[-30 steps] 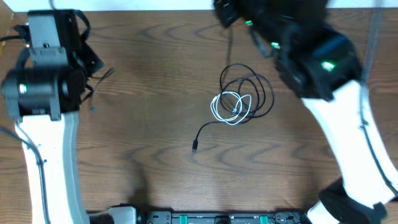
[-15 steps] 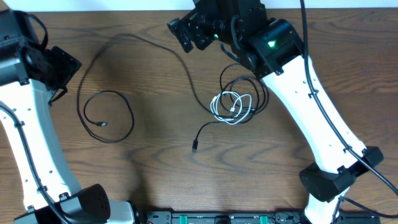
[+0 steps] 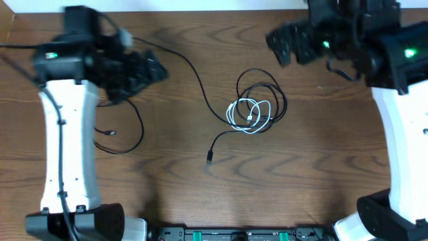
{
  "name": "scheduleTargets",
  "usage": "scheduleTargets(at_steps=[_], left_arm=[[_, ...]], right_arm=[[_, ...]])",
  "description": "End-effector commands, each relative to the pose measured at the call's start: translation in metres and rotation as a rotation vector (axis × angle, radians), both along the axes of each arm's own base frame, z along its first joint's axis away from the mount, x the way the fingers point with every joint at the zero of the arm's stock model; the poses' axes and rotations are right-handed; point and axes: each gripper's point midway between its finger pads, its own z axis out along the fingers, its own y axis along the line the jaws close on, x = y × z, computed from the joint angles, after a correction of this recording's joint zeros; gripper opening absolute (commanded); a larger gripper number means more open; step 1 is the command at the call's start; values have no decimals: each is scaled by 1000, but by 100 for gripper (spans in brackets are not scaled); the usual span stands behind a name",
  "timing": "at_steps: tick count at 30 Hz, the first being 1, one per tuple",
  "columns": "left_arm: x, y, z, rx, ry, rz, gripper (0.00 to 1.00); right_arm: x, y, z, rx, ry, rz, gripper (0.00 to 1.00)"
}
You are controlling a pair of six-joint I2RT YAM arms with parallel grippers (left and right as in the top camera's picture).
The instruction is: Untangle cables
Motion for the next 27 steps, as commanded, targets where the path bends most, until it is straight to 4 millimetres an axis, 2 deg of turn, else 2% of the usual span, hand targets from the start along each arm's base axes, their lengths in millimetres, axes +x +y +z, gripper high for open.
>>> scheduleTargets(at_steps=[1,5,7,9,12,15,17,22,27], left_arm=[[-4,-21,-45,127,156,48,90],[-7,-48,-80,235,244,27,90],[-2,-61,-98,281,264,14,90],[3,-73,-116,293,284,-10,90],[6,-82,-141,308,344,8,90],[6,-86,-173,325,421,-1,72],[4,-92,-190,320,469,-26,67],[13,-111,-217,270,469,-84,68],[22,-122,-236,267,447,-97,68]], right_arm=[[-20,9,-16,33,126,49,99],[-27,8,-27,10,179,44,99],[-27,5,-29,47,224,-23,99],[-26,-3,-30,86,263,-100,99],[-24,-19,-33,93,291,-159,99],[-23,-40,-39,71,316,-224,99],[-23,-48,-41,56,322,-249,99],[-23,-49,-42,43,321,-255,99],[-22,-54,-43,26,315,-272,99]])
